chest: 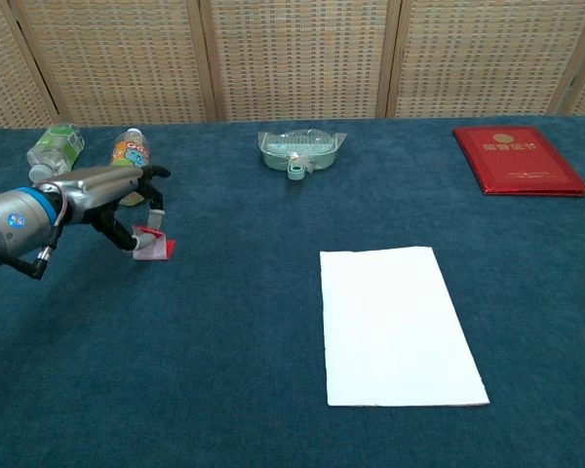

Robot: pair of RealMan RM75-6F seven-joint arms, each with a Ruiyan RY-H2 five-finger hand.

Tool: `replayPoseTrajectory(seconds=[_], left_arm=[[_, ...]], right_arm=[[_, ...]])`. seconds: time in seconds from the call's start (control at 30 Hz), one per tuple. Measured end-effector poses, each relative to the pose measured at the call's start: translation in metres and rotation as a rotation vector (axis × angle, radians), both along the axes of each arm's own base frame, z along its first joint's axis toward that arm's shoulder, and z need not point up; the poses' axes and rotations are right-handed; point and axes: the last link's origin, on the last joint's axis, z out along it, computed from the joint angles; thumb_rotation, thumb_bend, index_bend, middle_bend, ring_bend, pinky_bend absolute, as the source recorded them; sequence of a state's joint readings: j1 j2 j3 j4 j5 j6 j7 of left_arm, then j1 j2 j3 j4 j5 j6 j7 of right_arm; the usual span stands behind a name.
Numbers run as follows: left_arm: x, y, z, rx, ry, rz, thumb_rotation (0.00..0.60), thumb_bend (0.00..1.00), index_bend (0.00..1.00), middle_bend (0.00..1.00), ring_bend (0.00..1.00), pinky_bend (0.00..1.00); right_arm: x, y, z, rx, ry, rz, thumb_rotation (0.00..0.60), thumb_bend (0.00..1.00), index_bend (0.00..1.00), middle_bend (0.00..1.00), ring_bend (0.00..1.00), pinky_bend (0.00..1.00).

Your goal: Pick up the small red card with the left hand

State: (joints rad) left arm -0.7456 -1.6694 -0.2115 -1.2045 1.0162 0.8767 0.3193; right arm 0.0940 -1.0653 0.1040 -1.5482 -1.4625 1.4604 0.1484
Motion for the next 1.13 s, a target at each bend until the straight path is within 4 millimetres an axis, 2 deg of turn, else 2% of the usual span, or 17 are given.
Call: replayPoseTrajectory(seconds=[0.2, 0.33, 0.47, 0.6, 0.8, 1.13], left_arm=[[0.021, 0.031, 0.016, 0.083, -0.035, -0.042, 0.600, 0.44, 0.67, 0.00, 0.00, 0.00], [0.041, 0.053, 0.029, 0.150, -0.102, -0.072, 0.600, 0.44, 0.67, 0.00, 0.00, 0.00], [0.056, 0.058, 0.035, 0.164, -0.180, -0.103, 0.600, 0.44, 0.68, 0.00, 0.00, 0.00], [0.066, 0.048, 0.034, 0.114, -0.247, -0.127, 0.600, 0.44, 0.68, 0.00, 0.00, 0.00], [0.081, 0.015, 0.030, -0.062, -0.435, -0.113, 0.600, 0.46, 0.69, 0.00, 0.00, 0.00], [0.084, -0.035, 0.029, -0.329, -0.660, -0.034, 0.600, 0.48, 0.69, 0.00, 0.00, 0.00]], right_arm=[[0.000, -0.004, 0.000, -0.002, 0.003, -0.007, 0.600, 0.00, 0.00, 0.00, 0.00, 0.00], [-0.003, -0.008, 0.001, -0.008, 0.003, -0.027, 0.600, 0.00, 0.00, 0.00, 0.00, 0.00], [-0.005, -0.009, 0.002, -0.013, 0.006, -0.035, 0.600, 0.00, 0.00, 0.00, 0.00, 0.00], [-0.005, -0.009, 0.001, -0.013, 0.010, -0.037, 0.600, 0.00, 0.00, 0.00, 0.00, 0.00], [-0.003, -0.008, -0.001, -0.007, 0.018, -0.029, 0.600, 0.00, 0.00, 0.00, 0.00, 0.00], [-0.002, -0.006, -0.001, -0.011, 0.018, -0.027, 0.600, 0.00, 0.00, 0.00, 0.00, 0.00]])
